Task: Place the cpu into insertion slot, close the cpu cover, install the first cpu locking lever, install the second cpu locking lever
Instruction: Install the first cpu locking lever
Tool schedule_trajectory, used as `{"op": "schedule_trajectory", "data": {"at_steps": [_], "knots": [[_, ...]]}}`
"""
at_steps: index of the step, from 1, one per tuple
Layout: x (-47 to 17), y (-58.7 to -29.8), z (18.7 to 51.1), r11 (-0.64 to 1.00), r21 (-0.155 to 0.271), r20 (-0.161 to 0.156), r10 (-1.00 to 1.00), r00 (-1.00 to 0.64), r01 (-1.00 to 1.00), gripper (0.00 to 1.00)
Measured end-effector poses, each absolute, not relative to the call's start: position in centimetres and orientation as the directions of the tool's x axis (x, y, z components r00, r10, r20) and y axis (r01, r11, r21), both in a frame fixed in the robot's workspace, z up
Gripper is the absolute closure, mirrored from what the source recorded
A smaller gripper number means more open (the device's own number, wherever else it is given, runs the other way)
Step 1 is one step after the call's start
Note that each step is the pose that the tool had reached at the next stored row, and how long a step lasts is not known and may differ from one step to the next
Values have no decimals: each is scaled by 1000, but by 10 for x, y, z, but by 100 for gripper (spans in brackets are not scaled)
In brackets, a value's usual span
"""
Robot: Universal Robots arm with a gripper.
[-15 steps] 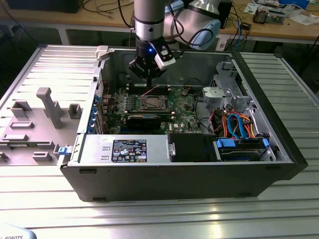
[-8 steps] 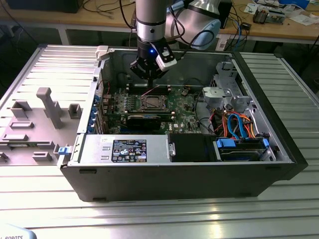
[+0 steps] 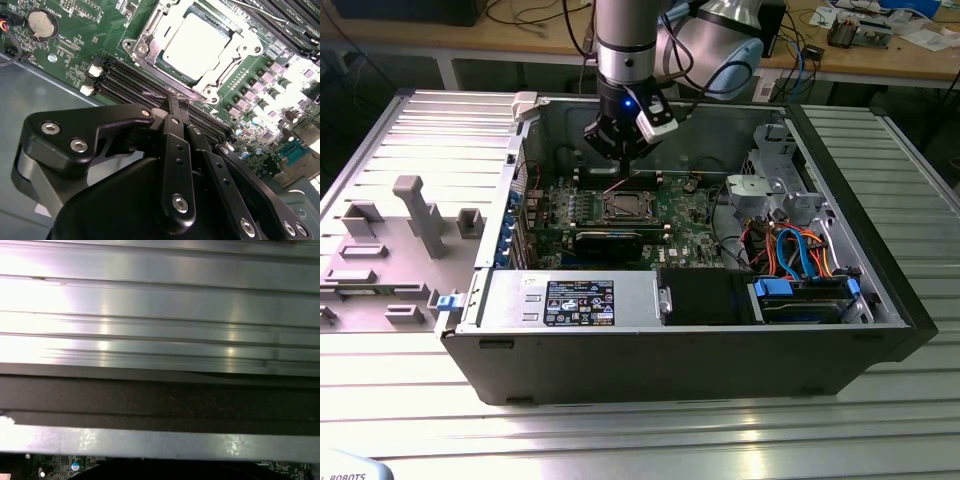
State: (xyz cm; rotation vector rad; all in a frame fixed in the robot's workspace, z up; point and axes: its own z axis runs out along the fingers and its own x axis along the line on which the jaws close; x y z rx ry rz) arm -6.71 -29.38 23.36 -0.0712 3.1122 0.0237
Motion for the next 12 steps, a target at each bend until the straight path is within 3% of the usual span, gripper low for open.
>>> {"op": "schedule_trajectory", "data": {"at_steps": [12], "knots": [[-59,-294,228,999,11,-29,-43,-999,-43,89]]}}
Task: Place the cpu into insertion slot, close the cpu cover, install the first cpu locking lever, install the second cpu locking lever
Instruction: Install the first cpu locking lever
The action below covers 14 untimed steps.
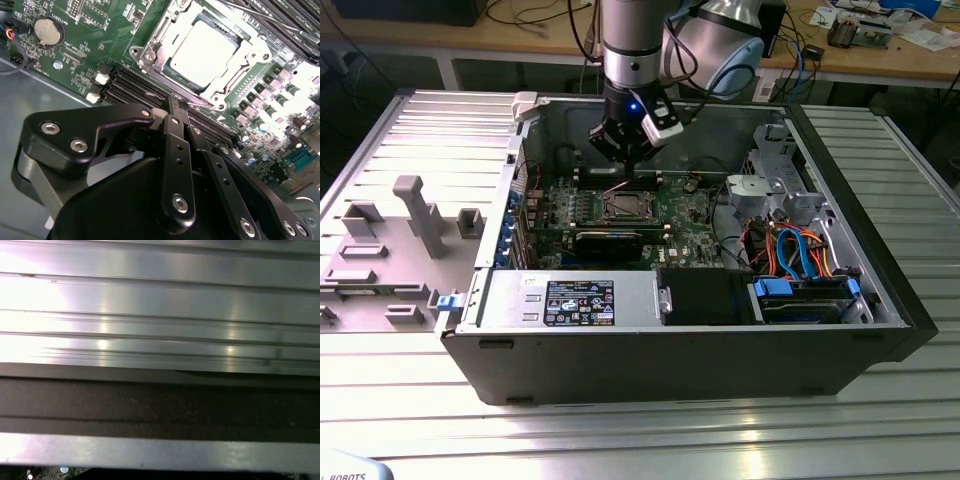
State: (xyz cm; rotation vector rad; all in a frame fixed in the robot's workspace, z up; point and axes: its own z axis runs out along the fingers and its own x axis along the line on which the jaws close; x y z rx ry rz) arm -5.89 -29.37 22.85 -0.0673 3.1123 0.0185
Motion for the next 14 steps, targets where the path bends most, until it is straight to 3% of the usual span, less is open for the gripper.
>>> {"op": "schedule_trajectory", "data": {"at_steps": [14], "knots": [[-51,-294,219,999,6,-29,-39,-999,-39,89]]}}
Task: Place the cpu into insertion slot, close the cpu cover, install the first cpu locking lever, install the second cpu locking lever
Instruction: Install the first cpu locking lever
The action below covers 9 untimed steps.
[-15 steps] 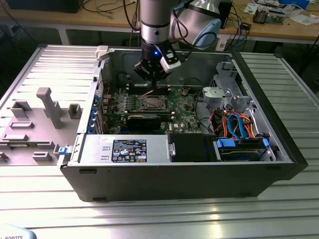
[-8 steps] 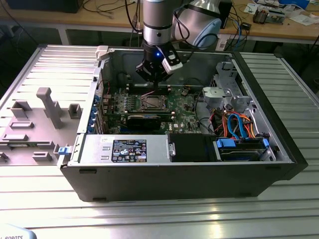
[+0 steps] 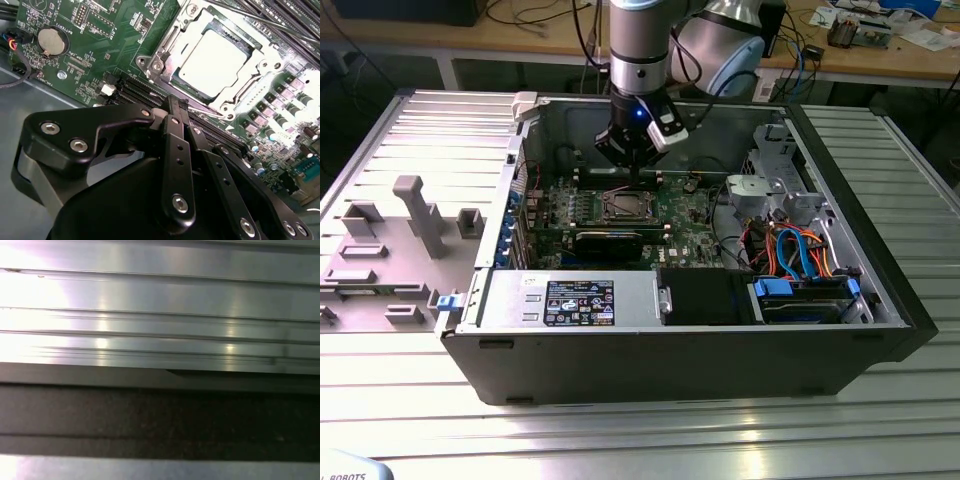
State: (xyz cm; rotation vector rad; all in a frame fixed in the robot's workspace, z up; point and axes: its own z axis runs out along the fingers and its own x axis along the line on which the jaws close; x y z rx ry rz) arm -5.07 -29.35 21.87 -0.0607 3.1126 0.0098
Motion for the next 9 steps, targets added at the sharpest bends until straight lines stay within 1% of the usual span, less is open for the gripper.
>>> {"op": "schedule_trajectory", "data": {"at_steps": [9], "knots": [[-47,-293,210,999,5,-28,-38,-999,-38,89]]}}
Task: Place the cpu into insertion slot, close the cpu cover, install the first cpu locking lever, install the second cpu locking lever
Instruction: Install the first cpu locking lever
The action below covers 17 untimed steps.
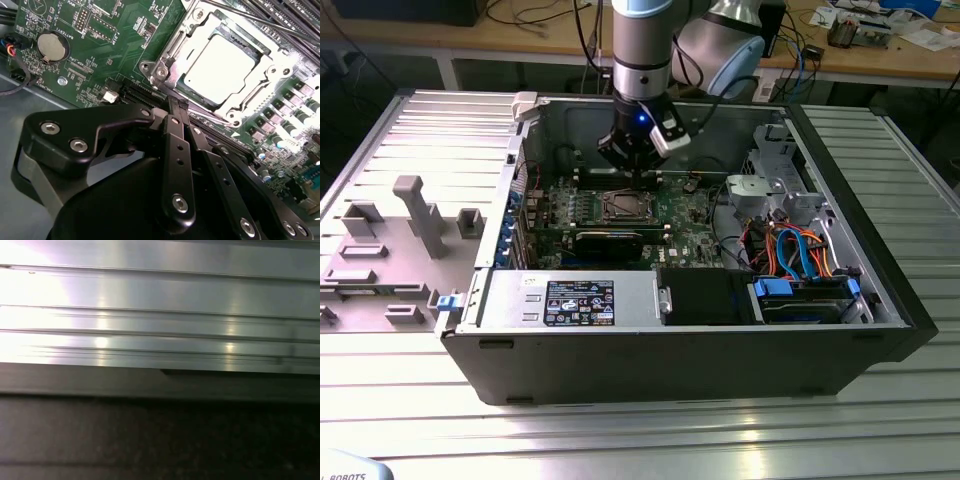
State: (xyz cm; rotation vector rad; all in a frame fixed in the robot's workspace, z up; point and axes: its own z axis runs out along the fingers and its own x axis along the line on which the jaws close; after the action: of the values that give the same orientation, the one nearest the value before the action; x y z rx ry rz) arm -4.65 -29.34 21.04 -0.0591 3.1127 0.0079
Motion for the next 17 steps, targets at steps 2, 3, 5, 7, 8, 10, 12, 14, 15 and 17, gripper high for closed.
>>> {"op": "schedule_trajectory", "data": {"at_steps": [2,3,5,7,8,10,12,14,15,17], "knots": [[-46,-293,209,999,4,-28,-38,-999,-38,89],[-46,-293,208,999,4,-28,-38,-999,-38,89],[-45,-293,207,999,4,-28,-38,-999,-38,89],[-44,-293,206,999,4,-28,-38,-999,-38,89],[-44,-293,206,999,4,-28,-38,-999,-38,89],[-44,-293,205,999,4,-28,-38,-999,-38,89],[-44,-293,205,999,4,-28,-38,-999,-38,89],[-44,-293,206,999,4,-29,-38,-999,-38,89],[-44,-293,206,999,4,-29,-38,-999,-38,89],[-44,-293,206,999,4,-29,-38,-999,-38,89]]}}
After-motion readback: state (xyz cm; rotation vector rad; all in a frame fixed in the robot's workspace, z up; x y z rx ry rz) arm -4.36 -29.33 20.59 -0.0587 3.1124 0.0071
